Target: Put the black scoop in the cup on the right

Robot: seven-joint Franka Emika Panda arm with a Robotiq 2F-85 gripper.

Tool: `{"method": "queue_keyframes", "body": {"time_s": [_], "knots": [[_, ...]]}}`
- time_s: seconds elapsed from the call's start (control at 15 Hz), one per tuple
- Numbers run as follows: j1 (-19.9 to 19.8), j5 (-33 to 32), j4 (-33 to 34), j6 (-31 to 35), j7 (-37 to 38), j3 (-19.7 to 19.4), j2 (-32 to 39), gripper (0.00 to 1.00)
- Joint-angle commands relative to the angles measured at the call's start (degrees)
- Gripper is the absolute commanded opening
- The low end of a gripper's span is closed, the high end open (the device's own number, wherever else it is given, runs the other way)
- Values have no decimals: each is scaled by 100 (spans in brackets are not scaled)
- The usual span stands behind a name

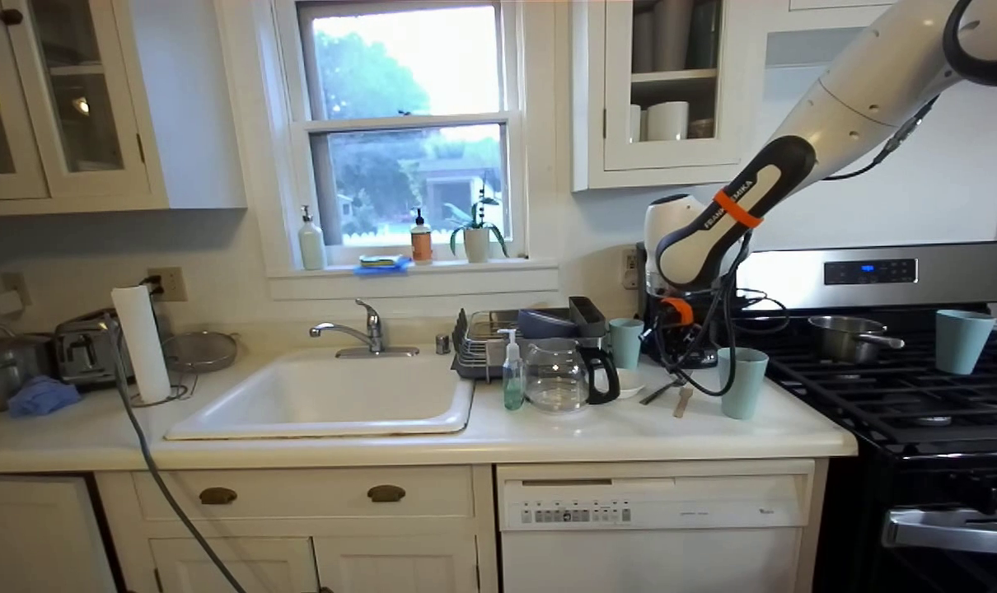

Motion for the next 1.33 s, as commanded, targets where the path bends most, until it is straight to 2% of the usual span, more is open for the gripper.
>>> {"method": "queue_keyframes", "body": {"time_s": [0.0,0.13,0.2,0.27,0.53,0.6,1.27], "knots": [[11,-341,596,-663,-369,149,298,1],[-18,-231,803,-743,-700,275,451,1],[-36,-175,472,-550,-469,213,211,1],[-27,-168,522,-561,-492,230,262,4],[-52,-165,516,-560,-491,223,271,4],[-52,-165,516,-560,-491,223,272,1],[-150,-20,1235,-662,-1345,335,953,1]]}}
